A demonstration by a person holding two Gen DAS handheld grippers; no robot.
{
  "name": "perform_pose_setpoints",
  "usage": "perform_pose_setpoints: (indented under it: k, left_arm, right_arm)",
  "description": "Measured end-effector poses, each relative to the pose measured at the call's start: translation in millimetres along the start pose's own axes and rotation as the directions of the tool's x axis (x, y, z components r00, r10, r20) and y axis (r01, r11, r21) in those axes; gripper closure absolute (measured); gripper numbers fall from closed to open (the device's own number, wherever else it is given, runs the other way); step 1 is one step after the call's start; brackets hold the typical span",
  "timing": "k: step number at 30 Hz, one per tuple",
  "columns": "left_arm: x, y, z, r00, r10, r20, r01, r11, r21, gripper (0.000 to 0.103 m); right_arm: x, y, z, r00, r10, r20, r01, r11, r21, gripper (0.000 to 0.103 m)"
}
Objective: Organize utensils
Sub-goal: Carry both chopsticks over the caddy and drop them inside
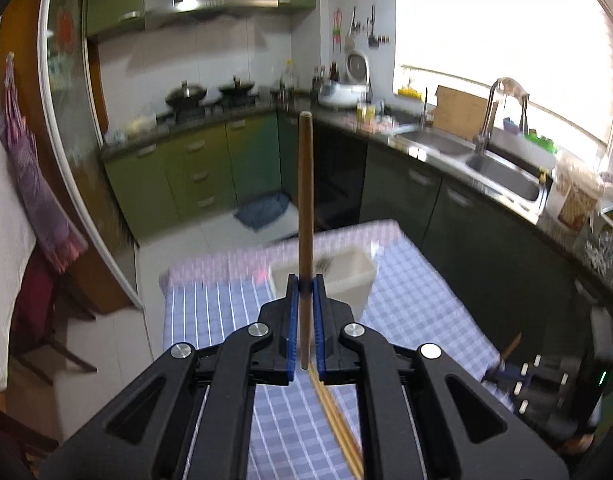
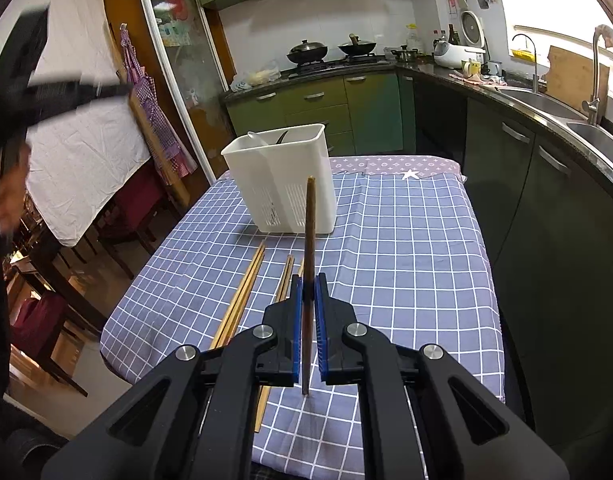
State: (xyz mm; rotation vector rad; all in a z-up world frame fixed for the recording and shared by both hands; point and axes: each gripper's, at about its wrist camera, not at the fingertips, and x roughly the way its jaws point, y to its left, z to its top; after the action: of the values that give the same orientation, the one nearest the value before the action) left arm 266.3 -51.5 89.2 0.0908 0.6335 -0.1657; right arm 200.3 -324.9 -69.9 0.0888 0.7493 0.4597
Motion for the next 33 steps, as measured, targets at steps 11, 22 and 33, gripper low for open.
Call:
perform_pose_setpoints:
  k: [11, 22, 33]
  left_arm:
    - [76.2, -0.2, 45.4, 0.998, 0.062, 0.028, -0.060, 0.997, -0.044, 0.096]
    - [147.0, 9.6, 0.0, 0.986, 0.052, -0.160, -0.060, 0.997, -0.045, 0.090]
    - [105.4, 22.2, -16.2, 0.992, 0.015, -0.128, -0.024, 0.997, -0.073, 0.078]
  right_arm:
    - [-4.2, -4.7, -3.2, 1.000, 0.006, 0.001, -0.006, 1.000, 0.010, 0.096]
    - [-6.0, 9.8, 44.3, 0.999, -0.011, 0.041, 0.013, 0.999, -0.048, 0.096]
    - [-7.4, 29.6, 186.3, 0.973, 0.012, 0.230, -0.005, 0.999, -0.034, 0.096]
